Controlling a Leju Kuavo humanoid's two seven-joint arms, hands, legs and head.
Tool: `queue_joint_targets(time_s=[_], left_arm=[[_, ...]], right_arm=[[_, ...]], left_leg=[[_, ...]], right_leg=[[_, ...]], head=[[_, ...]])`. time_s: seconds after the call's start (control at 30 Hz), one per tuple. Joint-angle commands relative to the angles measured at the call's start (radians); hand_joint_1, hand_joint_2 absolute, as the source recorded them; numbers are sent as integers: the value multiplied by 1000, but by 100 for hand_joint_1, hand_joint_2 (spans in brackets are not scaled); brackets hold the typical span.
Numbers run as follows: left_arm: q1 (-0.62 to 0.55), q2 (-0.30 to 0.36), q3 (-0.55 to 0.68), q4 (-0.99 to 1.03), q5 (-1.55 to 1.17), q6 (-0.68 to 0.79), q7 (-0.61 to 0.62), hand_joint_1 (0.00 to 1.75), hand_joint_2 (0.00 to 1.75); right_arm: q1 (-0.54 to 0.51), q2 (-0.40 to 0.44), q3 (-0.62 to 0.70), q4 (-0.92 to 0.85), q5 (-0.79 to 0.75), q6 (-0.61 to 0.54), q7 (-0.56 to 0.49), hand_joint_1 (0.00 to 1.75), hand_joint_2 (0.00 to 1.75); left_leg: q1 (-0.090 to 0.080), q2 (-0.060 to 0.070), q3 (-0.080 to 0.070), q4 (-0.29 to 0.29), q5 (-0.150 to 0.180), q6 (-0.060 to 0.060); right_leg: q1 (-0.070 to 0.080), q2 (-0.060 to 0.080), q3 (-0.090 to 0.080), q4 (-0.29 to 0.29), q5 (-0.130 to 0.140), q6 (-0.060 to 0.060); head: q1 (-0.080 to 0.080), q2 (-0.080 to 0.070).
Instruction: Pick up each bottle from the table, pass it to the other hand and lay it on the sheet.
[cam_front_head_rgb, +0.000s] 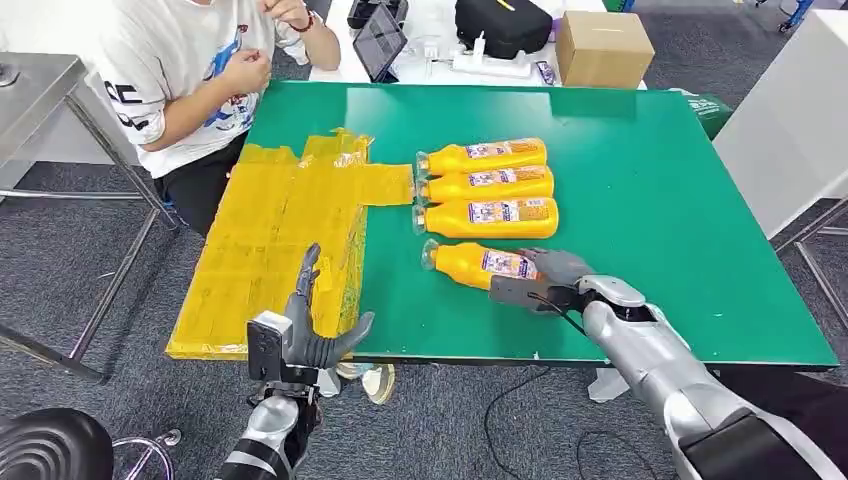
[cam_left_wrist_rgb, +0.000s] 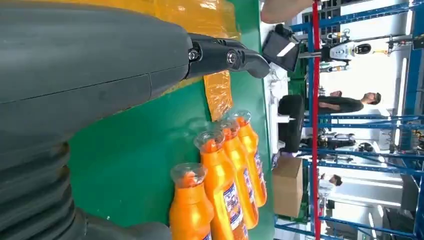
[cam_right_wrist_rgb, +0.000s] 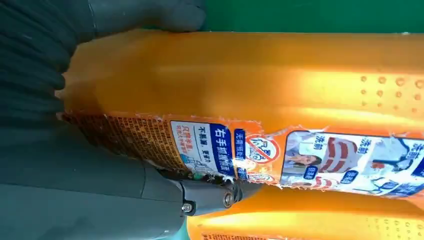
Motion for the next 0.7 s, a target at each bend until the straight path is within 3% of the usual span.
queue_joint_targets(time_s=[0.03, 0.13, 0.23, 0.3, 0.33, 0.47, 0.53, 0.6, 0.7], left_arm=[[-16, 3, 8, 51, 2, -6, -1, 0, 175], [-11, -3, 11, 38, 5, -12, -3, 0, 175], [11, -15, 10, -10, 52, -41, 10, 0, 175], [21, -11, -15, -40, 86, -62, 20, 0, 175], [21, -6, -33, -53, 90, -65, 18, 0, 175], [19, -6, -45, -69, 96, -62, 23, 0, 175], [14, -2, -57, -76, 116, -79, 21, 0, 175], [12, -1, -76, -108, 155, -114, 32, 0, 175], [21, 9, -105, -164, 243, -205, 70, 0, 175]], right_arm=[[44, -41, 8, -35, -43, -1, -38, 175, 175], [146, -5, -138, -179, -102, -135, -106, 175, 175], [312, 189, -398, -455, -127, -437, -262, 175, 175], [393, 285, -474, -628, -149, -602, -326, 175, 175], [419, 305, -488, -681, -169, -635, -359, 175, 175], [446, 304, -500, -733, -165, -663, -371, 175, 175], [462, 345, -557, -750, -220, -732, -454, 175, 175], [500, 377, -591, -792, -245, -786, -514, 175, 175], [535, 380, -592, -787, -281, -765, -523, 175, 175]], left_leg=[[1, 0, 3, -1, -1, 1], [2, 0, 5, -2, -1, 1], [2, 3, 4, -2, -2, 0], [2, 7, 2, -1, -3, 0], [3, 12, 3, -1, -5, -1], [2, 0, 0, 0, -3, 0], [2, -4, 0, -1, -3, 1], [2, 1, -1, -1, -3, 2], [1, -2, -4, -1, -2, 1]], right_leg=[[2, -1, 4, -2, 0, -3], [3, -2, 6, -4, -1, -4], [3, 2, 3, -3, 0, -4], [3, 6, 1, -1, -1, -5], [4, 11, 0, 0, 0, -5], [3, -1, -2, 1, -3, -4], [3, -4, 1, 0, -4, -4], [3, -1, 0, 0, -3, -4], [1, -3, -3, 0, -3, -4]], head=[[0, 0], [0, 0], [0, 0], [1, 0], [-1, 0], [0, 0], [0, 0], [0, 0], [0, 0]])
